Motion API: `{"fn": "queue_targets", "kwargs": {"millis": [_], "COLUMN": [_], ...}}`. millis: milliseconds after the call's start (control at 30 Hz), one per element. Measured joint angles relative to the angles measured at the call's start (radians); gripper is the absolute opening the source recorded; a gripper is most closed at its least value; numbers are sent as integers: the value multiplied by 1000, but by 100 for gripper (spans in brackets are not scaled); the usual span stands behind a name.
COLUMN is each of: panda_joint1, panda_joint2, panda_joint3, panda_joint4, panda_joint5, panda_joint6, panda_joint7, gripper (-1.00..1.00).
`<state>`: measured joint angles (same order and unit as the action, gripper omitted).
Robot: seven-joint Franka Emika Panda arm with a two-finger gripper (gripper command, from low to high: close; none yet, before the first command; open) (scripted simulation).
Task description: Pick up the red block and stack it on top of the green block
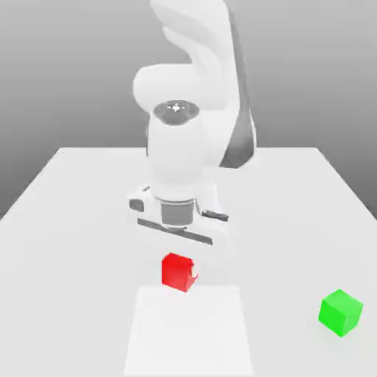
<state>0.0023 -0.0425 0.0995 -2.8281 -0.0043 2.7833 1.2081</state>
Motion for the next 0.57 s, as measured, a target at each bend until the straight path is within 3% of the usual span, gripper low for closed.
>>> {"fn": "queue_targets", "kwargs": {"millis": [267,433,467,567], "panda_joint1": [304,351,360,360], "panda_joint2": [123,276,305,305], "panda_joint3": [176,148,136,136], "panda_joint4": [283,332,334,334], "panda_joint5": [-45,-136,-154,-154], "panda_joint6": [-163,-62,-36,-36], "panda_joint7": [89,163,176,176], "gripper": [-100,-100,100,100]}}
